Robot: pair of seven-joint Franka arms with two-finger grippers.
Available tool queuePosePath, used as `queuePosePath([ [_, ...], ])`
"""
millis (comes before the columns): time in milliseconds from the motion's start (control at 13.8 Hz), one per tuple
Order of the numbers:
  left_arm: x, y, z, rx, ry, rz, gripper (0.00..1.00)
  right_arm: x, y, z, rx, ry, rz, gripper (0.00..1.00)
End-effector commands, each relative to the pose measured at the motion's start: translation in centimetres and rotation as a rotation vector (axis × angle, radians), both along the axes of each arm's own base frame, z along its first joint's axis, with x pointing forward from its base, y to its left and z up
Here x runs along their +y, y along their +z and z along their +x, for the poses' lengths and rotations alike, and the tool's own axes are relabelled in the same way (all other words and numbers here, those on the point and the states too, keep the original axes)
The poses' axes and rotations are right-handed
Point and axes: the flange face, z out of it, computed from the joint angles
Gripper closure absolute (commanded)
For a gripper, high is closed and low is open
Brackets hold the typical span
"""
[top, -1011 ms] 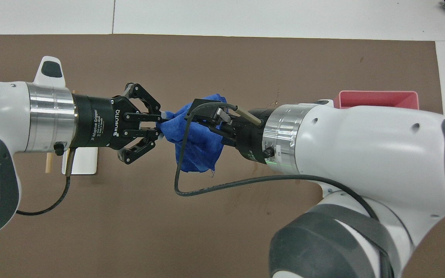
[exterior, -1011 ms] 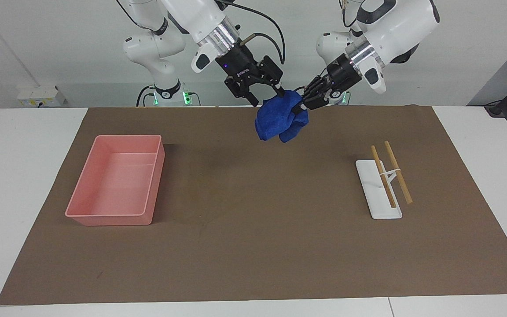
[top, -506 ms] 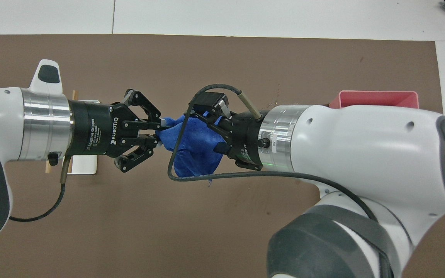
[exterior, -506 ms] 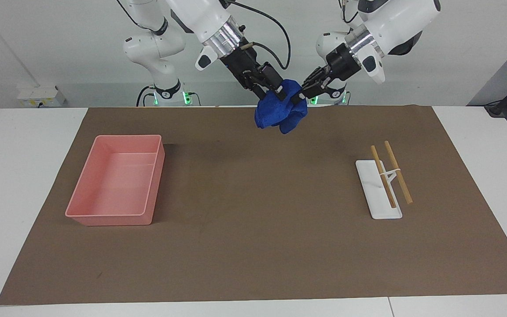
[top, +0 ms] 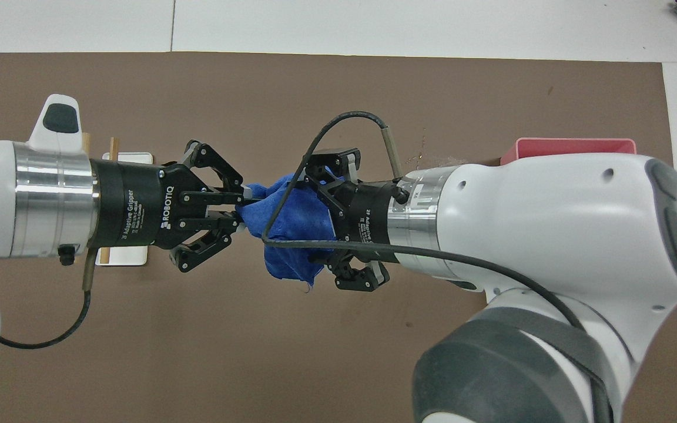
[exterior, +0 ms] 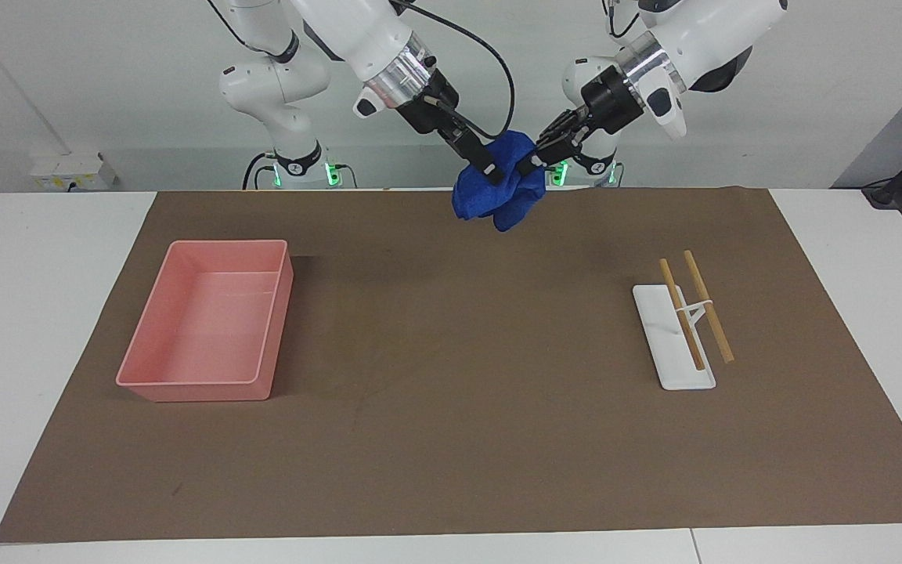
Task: Wipe water with towel using both arms
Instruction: 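Grasp the towel with the right gripper beside the left gripper, then open the left gripper and carry the towel toward the spill with the right gripper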
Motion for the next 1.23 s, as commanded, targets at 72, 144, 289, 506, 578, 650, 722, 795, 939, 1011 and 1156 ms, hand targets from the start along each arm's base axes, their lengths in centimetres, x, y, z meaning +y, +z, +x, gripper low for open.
queuePosePath([
  [72,0.3,0.3,-0.7,-0.022,0.006,-0.023,1.0,0.3,-1.3,-0.2,0.092,-0.044,0.02,0.03],
  [144,0.2,0.3,-0.8,-0.021,0.004,-0.023,1.0,0.4,-1.3,-0.1,0.116,-0.069,0.04,0.03],
  [289,0.0,0.3,-0.9,-0.02,0.002,-0.023,1.0,0.6,-2.0,0.3,0.157,-0.096,0.074,0.04],
  [506,0.0,0.3,-0.9,-0.02,0.0,-0.023,1.0,1.2,-2.5,0.5,0.156,-0.115,0.082,0.18],
  [578,0.0,0.3,-0.9,-0.019,-0.001,-0.022,1.0,1.3,-2.6,0.5,0.155,-0.116,0.083,0.44],
  [650,0.0,0.3,-0.9,-0.02,0.0,-0.023,1.0,1.4,-2.6,0.4,0.156,-0.114,0.083,0.71],
  [722,0.0,0.3,-0.9,-0.02,0.0,-0.023,1.0,1.5,-2.5,0.4,0.155,-0.112,0.083,0.98],
  [795,0.0,0.3,-0.9,-0.02,0.0,-0.023,1.0,1.6,-2.5,0.4,0.149,-0.108,0.081,1.0],
  [939,0.0,0.3,-0.9,-0.02,0.0,-0.023,1.0,2.3,-2.2,-0.1,0.124,-0.082,0.072,1.0],
  [1011,0.0,0.4,-0.9,-0.022,0.0,-0.023,1.0,2.4,-2.2,-0.1,0.113,-0.071,0.07,1.0],
  [1156,0.0,0.4,-0.9,-0.023,-0.001,-0.022,1.0,2.3,-2.2,-0.1,0.114,-0.067,0.068,1.0],
])
